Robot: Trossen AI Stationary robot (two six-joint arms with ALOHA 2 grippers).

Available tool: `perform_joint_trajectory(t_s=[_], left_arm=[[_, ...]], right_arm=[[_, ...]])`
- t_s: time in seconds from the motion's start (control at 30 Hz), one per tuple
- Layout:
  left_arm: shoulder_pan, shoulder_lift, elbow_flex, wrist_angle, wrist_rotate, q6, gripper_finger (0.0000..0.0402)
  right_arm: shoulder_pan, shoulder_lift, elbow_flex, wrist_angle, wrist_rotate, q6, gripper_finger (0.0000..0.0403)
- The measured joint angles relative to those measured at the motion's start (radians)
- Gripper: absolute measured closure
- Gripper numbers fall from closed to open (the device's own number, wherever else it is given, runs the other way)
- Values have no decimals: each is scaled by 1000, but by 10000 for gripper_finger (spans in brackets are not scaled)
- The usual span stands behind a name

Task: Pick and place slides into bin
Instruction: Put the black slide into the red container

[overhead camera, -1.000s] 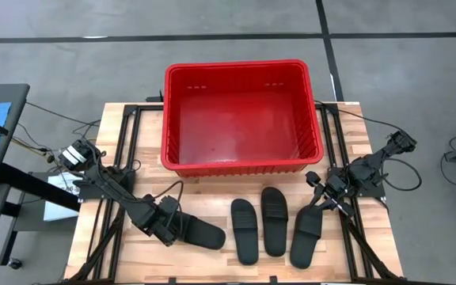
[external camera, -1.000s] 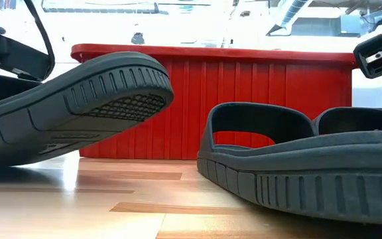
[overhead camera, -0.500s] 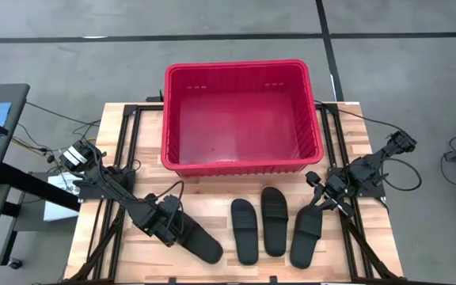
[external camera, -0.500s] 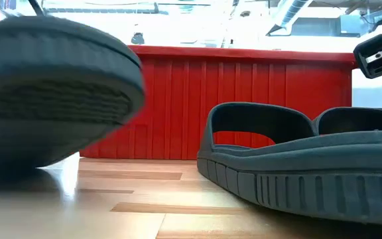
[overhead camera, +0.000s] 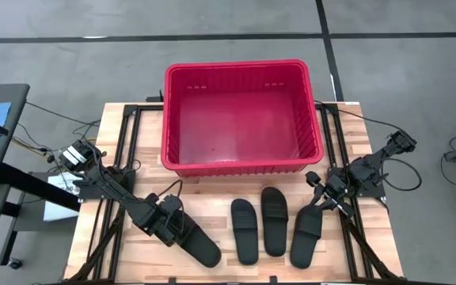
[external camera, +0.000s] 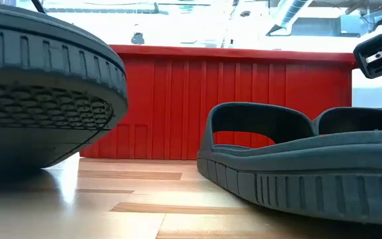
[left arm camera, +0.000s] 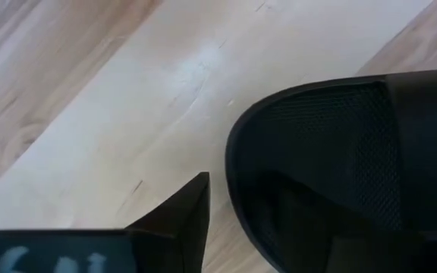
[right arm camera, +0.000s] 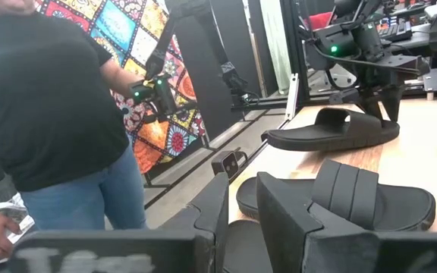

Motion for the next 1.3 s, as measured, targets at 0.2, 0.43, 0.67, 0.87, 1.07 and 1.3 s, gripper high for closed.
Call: perform_joint_trajectory(t_s=[0.2,0.43,0.67,0.87,1.07,1.3], left_arm=[[-19,-6,-44,57,-17,-5,354],[-42,-6,-53,51,-69,-29,396],[-65,7,8,-4,-97,-31,399],[-95,7,64,-27,-103,-23,401],[-124,6,111,-21,-107,-22,401],[-133,5,186,-78,-182,-15,401]], right_arm=[[0,0,0,0,0,0,340],[0,0,0,0,0,0,340],[0,0,0,0,0,0,340],[0,0,0,0,0,0,340],[0,0,0,0,0,0,340],[0,0,0,0,0,0,340]])
